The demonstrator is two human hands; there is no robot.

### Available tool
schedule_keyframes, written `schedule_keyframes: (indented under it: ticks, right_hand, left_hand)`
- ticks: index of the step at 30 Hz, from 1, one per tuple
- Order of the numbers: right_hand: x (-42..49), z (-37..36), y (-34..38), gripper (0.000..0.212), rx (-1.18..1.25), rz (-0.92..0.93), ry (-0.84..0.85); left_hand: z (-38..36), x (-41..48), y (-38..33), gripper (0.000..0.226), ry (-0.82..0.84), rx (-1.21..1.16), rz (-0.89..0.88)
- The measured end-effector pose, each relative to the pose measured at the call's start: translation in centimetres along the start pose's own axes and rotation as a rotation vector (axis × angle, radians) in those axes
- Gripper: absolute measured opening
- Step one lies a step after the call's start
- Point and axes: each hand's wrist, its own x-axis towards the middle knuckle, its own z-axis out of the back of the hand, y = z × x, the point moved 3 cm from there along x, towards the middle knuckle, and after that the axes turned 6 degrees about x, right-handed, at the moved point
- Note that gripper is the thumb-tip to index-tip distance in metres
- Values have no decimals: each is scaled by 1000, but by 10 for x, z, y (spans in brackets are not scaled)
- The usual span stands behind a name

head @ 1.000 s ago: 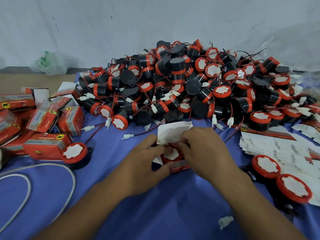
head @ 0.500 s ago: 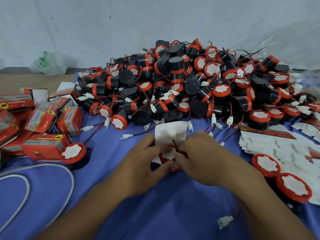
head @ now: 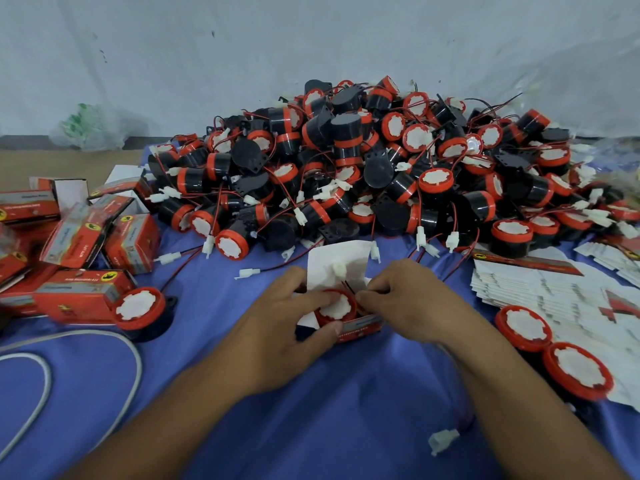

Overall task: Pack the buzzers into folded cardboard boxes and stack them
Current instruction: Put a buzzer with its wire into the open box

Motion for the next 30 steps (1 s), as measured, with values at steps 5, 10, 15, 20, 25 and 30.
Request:
schedule_keyframes:
  ticks: [5,10,15,20,25,30]
  right_hand:
    - [4,-8,-4,24,-1,31,-177]
    - [10,-13,-13,30,-12,-109,-232]
    - [15,-11,-25,64,192,-266,-102]
    - [16,-10,-19,43,183,-188,-71]
    - [11,-10,-9,22,148,43,-144]
    - [6,-5,-3,28,171,102,-107]
  left_hand:
    - [0,0,-1,46,10,15,-3]
    - [0,0,-3,43,-6,10,-25]
    - [4,1,-9,45,-9,23,-48]
    - [2,3,-10,64,32,76,60]
    - [3,6,-16,66,78,134,34]
    - [6,8,-14,50,134,198,35]
